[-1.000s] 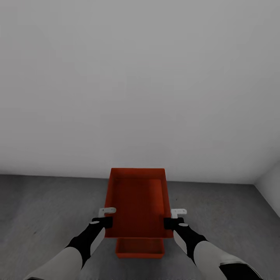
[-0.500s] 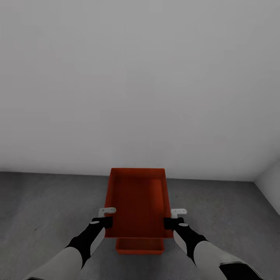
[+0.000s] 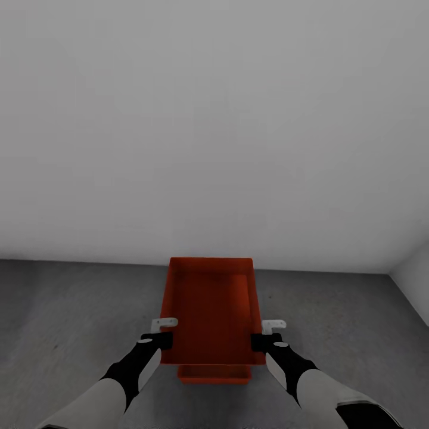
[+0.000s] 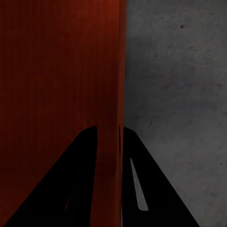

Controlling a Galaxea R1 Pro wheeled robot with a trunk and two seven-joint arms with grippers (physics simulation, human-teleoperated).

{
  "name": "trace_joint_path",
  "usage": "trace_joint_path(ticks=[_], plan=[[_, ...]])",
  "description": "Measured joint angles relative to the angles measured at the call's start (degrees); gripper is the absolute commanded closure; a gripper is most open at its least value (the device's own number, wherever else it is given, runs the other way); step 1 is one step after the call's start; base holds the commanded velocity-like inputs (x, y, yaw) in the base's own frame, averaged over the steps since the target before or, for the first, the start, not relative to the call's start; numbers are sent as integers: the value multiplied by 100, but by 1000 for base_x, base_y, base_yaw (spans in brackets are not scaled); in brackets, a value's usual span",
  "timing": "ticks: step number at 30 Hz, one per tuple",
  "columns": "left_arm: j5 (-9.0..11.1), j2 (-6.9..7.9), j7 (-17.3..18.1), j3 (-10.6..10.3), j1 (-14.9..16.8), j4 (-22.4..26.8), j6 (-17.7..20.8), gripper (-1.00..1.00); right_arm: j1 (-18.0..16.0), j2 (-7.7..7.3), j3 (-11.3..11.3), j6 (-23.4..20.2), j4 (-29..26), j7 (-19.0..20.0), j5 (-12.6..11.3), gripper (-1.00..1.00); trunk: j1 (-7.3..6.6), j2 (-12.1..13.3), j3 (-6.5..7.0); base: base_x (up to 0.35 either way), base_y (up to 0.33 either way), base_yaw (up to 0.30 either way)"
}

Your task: Move the two storage containers from the living room to the garage. In the garage, place one container on the floor and stack the other container on top of it (either order is fine).

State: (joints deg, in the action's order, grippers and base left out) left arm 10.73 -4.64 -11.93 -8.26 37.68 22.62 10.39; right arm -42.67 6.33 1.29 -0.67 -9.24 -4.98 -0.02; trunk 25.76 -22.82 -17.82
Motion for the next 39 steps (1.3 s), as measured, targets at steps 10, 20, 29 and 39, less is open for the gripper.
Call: trace_joint_path(ticks=[10,20,29,39], plan=[[-16,-5,-3,9,1,2,2,100,0,-1,3,0,-2,-3,-2,100,0,0,-93,0,0,0],[-9,-2,-1,5,1,2,1,100,0,-1,3,0,-3,-2,-2,100,0,0,-185,0,0,0],[-16,-5,-3,9,1,2,2,100,0,-1,3,0,-3,-3,-2,100,0,0,-268,0,0,0],[-16,-5,-4,10,1,2,2,100,0,-1,2,0,-2,-3,-1,100,0,-1,-361,0,0,0]])
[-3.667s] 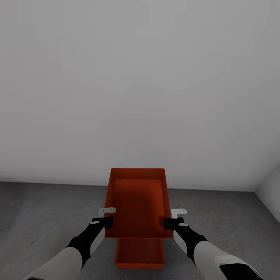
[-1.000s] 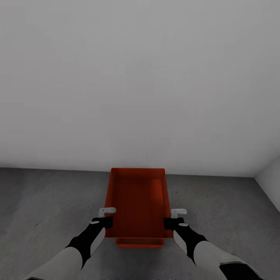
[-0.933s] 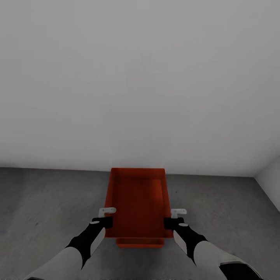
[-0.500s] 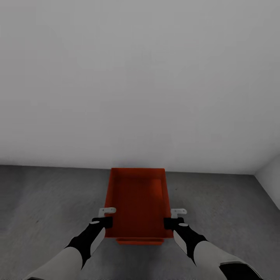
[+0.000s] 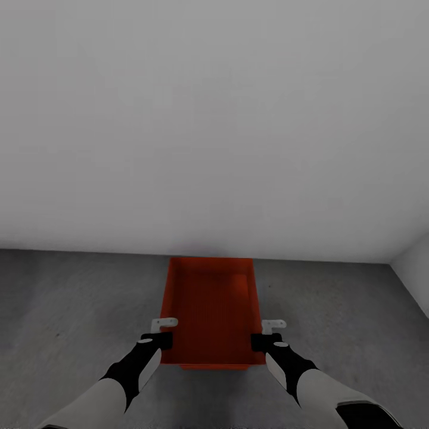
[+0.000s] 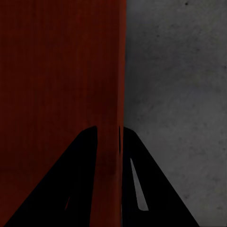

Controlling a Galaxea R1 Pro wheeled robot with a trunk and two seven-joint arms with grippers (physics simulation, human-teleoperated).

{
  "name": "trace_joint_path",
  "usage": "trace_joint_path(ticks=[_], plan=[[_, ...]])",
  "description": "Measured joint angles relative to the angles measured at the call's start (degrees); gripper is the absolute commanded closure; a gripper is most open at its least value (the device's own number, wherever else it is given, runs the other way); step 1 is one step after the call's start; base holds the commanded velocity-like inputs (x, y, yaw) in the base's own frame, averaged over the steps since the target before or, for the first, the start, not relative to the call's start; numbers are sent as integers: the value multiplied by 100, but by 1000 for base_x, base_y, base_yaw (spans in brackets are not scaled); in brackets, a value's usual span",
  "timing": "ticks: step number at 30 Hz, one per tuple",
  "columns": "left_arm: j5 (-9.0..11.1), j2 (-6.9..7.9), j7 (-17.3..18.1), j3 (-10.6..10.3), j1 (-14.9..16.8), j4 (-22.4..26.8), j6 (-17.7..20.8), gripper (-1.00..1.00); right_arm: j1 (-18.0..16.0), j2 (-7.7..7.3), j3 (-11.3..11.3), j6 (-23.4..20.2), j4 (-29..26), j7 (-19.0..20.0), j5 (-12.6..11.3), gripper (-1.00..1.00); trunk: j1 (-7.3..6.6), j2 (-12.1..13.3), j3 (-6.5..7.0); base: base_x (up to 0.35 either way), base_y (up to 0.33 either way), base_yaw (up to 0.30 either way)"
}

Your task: Move the two storage containers from the living room to the garage. In the garage, place one container on the floor and stack the other container on top of it (either order is fine).

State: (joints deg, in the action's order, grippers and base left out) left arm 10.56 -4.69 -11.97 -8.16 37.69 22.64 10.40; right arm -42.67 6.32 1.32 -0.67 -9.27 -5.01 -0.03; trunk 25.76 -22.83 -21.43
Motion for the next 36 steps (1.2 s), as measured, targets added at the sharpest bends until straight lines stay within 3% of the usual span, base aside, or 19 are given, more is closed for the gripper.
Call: trace_joint_path(ticks=[13,36], plan=[[-22,-1,3,3,1,9,-2,100,1,-1,1,24,5,1,-12,100,0,-1,-108,0,0,0],[-4,-3,2,0,0,1,-1,100,0,-6,-8,7,5,14,0,100,0,-1,-114,0,0,0]])
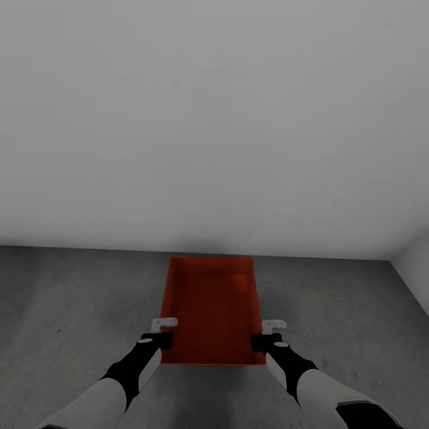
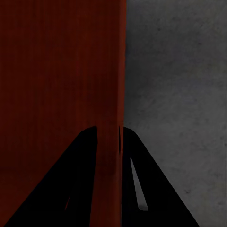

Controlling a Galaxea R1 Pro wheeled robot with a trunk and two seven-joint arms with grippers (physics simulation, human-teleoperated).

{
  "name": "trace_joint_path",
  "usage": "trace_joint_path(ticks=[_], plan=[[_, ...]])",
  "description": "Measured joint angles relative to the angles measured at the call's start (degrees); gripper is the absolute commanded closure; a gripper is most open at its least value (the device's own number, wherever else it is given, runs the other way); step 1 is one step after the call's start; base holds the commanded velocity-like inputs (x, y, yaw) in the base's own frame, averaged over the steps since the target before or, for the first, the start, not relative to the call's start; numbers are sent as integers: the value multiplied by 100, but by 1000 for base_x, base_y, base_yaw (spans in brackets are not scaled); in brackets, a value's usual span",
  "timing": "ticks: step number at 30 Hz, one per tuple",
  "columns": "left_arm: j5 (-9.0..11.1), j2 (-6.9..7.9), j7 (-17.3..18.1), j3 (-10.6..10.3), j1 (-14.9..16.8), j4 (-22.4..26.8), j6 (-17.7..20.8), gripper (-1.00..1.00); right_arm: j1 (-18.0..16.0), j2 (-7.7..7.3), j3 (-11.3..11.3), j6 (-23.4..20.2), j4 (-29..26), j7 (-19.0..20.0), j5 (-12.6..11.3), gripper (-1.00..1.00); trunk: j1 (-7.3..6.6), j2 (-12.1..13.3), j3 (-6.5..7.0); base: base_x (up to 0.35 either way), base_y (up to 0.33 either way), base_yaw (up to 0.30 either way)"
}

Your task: Move the two storage containers from the living room to the garage. In the garage, place one container on the floor and stack the other container on top of it (either order is fine).

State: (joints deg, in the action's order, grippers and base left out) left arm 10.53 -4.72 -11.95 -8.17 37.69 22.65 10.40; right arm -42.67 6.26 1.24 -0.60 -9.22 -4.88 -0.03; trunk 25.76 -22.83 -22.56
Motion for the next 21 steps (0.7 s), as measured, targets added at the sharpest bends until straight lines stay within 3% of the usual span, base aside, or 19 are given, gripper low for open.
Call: trace_joint_path(ticks=[21], plan=[[-14,5,2,-5,1,13,-2,100,1,6,3,32,9,-11,-15,100,0,0,0,0,0,0]])
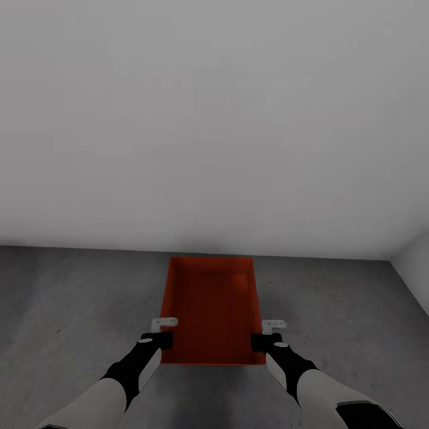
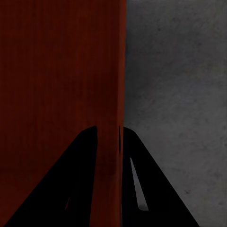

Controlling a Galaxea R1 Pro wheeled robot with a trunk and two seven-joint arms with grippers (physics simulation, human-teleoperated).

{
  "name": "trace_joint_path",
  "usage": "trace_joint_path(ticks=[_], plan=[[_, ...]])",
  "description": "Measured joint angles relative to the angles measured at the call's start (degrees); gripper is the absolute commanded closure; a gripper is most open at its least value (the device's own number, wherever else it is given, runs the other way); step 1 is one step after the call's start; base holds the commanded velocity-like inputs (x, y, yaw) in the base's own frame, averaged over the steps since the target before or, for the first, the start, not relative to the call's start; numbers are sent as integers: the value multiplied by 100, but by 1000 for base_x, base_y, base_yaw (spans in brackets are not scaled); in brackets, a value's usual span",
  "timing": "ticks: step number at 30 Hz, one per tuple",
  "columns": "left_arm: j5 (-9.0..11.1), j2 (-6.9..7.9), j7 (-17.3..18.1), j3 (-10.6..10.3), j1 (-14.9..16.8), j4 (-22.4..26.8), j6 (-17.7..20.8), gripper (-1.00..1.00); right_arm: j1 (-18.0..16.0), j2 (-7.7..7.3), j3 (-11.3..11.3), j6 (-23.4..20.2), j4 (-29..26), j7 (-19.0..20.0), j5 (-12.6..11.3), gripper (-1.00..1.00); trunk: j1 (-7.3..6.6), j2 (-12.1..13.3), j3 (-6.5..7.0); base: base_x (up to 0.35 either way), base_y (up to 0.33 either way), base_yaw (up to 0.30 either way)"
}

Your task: Move the two storage containers from the living room to the garage. In the garage, place one container on the floor and stack the other container on top of it (either order is fine).

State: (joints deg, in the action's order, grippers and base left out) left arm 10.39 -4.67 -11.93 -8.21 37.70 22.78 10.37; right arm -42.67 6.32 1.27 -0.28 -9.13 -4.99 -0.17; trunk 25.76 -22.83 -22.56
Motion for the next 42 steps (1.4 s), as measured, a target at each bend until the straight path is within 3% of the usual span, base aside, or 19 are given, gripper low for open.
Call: trace_joint_path(ticks=[34,42], plan=[[-25,-4,2,6,0,29,18,100,1,-7,-24,16,-2,20,-6,100,0,0,0,0,0,0],[-33,-6,0,10,1,28,24,100,1,-7,-21,16,1,18,-11,100,176,-320,-144,0,0,0]])
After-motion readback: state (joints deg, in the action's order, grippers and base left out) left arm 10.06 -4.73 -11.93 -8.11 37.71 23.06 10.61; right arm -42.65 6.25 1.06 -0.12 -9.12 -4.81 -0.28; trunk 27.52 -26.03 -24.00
